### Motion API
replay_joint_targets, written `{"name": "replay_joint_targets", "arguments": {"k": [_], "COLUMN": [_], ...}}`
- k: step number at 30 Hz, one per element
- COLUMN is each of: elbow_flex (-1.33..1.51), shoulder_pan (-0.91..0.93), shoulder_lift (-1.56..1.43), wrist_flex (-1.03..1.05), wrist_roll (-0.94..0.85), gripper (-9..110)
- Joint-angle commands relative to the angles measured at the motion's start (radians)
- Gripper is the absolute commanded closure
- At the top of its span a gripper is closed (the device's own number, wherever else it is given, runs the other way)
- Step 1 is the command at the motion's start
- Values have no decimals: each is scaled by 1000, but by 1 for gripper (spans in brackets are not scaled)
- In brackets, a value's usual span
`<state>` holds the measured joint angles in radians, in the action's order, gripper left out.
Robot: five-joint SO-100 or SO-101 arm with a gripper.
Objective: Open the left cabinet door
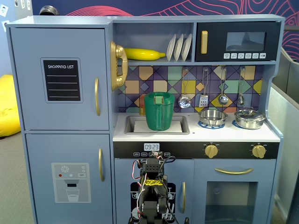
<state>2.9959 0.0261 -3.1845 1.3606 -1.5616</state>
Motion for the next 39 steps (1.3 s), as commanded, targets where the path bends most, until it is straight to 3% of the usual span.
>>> {"name": "replay_joint_targets", "arguments": {"k": [1, 12, 18, 26, 30, 39], "elbow_flex": [3, 2, -74, -390, -607, -890], "shoulder_pan": [25, -2, -155, -371, -445, -442], "shoulder_lift": [5, 6, 9, 61, 179, 382], "wrist_flex": [172, 137, -72, -272, -364, -462], "wrist_roll": [18, -11, 40, -35, 9, 77], "gripper": [101, 101, 101, 101, 100, 85]}}
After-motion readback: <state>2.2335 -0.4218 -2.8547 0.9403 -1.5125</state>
